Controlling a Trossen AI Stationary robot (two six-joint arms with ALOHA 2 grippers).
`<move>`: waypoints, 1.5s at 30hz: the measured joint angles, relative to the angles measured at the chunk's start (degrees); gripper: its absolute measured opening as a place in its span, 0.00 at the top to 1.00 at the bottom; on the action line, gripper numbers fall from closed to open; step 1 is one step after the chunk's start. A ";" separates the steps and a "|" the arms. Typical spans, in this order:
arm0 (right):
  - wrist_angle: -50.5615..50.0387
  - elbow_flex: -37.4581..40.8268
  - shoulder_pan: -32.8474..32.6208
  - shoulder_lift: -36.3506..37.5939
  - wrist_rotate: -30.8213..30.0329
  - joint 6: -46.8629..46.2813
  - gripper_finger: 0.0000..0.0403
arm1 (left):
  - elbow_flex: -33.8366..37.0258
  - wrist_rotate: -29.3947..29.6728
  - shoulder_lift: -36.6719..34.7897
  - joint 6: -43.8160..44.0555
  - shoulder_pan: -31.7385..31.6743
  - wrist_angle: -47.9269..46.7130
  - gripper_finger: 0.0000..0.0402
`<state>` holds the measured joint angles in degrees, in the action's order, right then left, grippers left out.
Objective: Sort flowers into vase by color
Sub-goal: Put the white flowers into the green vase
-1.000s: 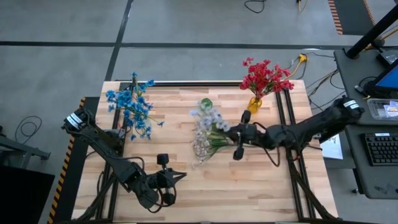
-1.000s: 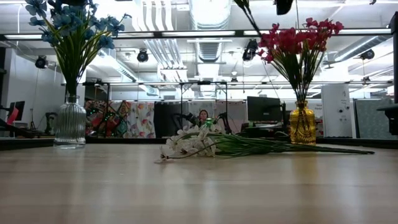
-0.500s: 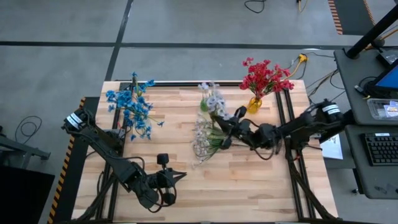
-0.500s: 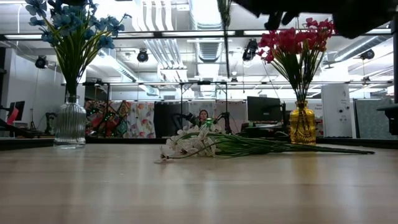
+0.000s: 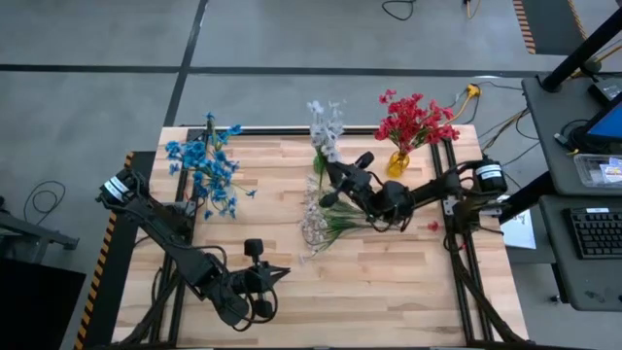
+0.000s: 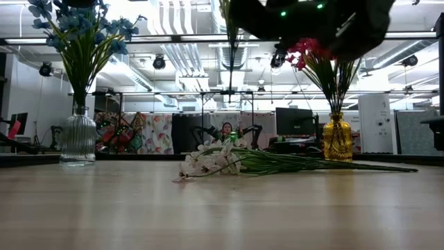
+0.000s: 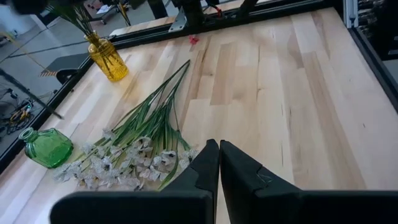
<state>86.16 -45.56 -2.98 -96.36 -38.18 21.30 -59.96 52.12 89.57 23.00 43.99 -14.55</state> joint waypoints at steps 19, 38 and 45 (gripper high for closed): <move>-2.14 -8.33 10.77 -3.21 -2.37 6.06 0.97 | 0.00 0.02 -0.01 0.00 0.00 -2.14 1.00; -6.54 -7.78 15.33 -5.76 1.14 0.15 0.97 | 0.00 0.02 -0.01 0.00 -0.22 -2.84 1.00; -5.71 -9.36 16.15 -10.18 1.14 0.46 0.97 | 0.00 0.02 -0.01 0.00 -0.26 -2.88 1.00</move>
<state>80.45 -54.92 13.17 -106.54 -37.04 21.76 -59.96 52.14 89.56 23.00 43.72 -17.43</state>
